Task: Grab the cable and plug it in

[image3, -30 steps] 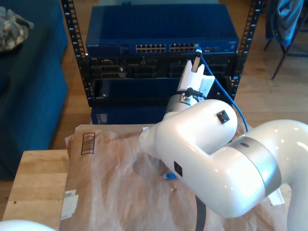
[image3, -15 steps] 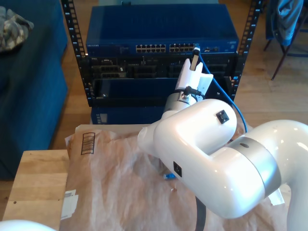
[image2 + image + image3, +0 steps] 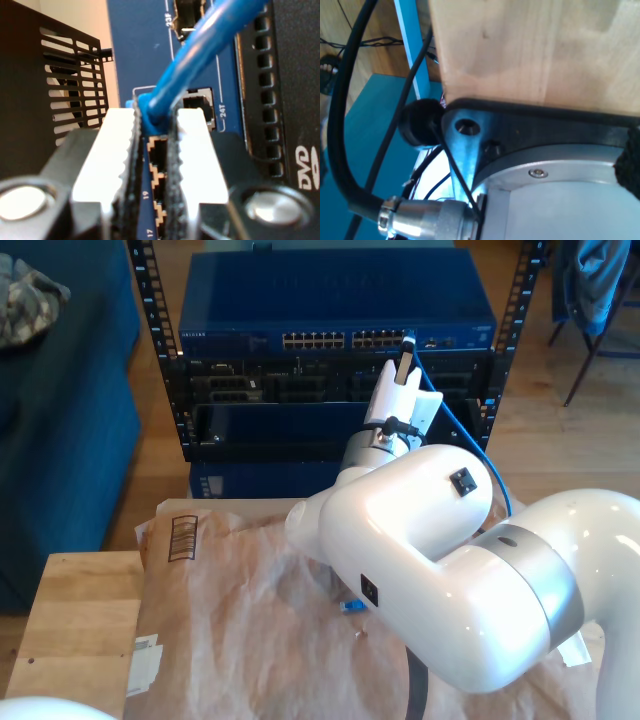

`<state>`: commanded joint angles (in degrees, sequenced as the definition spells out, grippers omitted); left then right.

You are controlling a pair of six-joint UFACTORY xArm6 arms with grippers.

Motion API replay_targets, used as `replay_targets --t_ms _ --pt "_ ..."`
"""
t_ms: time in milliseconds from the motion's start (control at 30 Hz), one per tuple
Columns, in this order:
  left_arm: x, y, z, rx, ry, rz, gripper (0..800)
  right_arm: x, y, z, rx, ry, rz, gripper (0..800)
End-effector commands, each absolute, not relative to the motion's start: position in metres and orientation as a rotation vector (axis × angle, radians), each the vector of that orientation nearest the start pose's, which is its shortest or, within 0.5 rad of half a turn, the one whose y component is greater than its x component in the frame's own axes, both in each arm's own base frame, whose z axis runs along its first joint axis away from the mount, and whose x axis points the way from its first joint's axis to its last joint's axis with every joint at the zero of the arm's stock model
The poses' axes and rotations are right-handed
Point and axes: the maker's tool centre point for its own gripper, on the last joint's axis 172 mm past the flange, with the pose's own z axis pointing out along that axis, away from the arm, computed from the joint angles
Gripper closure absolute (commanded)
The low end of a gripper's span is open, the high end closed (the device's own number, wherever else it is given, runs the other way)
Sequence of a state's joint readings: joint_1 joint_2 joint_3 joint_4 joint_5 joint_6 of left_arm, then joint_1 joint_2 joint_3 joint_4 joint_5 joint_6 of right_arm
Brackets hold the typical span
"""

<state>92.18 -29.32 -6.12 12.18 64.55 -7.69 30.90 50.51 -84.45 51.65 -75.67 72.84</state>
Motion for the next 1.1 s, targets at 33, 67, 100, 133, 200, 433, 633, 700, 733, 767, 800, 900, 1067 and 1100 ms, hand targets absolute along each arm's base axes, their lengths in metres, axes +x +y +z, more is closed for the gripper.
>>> replay_targets --t_ms 33,67,100,133,200,433,633,700,733,767,800,900,1067,1100 --pt "-0.048 0.106 0.038 1.975 2.037 -0.707 0 0.67 0.145 0.27 -0.821 1.377 -1.405 800" --pt "-0.048 0.106 0.038 1.976 2.037 -0.706 0 0.67 0.146 0.269 -0.822 1.377 -1.403 800" --pt "-0.048 0.106 0.038 1.976 2.037 -0.706 0 0.67 0.146 0.269 -0.822 1.377 -1.403 800" --pt "-0.048 0.106 0.038 1.976 2.037 -0.706 0 0.67 0.145 0.27 -0.821 1.377 -1.405 800" --pt "-0.048 0.107 0.038 1.976 2.038 -0.705 0 0.67 0.145 0.27 -0.821 1.377 -1.405 800" --pt "-0.048 0.106 0.038 1.976 2.037 -0.706 0 0.672 0.144 0.269 -0.821 1.381 -1.402 800" --pt "-0.048 0.106 0.038 1.976 2.037 -0.706 0 0.672 0.145 0.268 -0.824 1.385 -1.396 800" --pt "-0.048 0.107 0.038 1.976 2.038 -0.705 0 0.671 0.145 0.268 -0.823 1.384 -1.397 800" --pt "-0.048 0.107 0.038 1.976 2.038 -0.705 0 0.671 0.145 0.267 -0.828 1.384 -1.397 781" --pt "-0.048 0.106 0.038 1.976 2.037 -0.706 0 0.67 0.145 0.266 -0.829 1.385 -1.396 746" --pt "-0.048 0.106 0.038 1.976 2.037 -0.706 0 0.67 0.144 0.265 -0.832 1.386 -1.397 726" --pt "-0.048 0.106 0.038 1.976 2.037 -0.706 0 0.668 0.147 0.263 -0.842 1.384 -1.397 658" --pt "-0.048 0.106 0.038 1.976 2.037 -0.706 0 0.663 0.15 0.265 -0.85 1.382 -1.393 612" --pt "-0.048 0.106 0.038 1.976 2.037 -0.706 0 0.661 0.15 0.267 -0.852 1.382 -1.392 607"
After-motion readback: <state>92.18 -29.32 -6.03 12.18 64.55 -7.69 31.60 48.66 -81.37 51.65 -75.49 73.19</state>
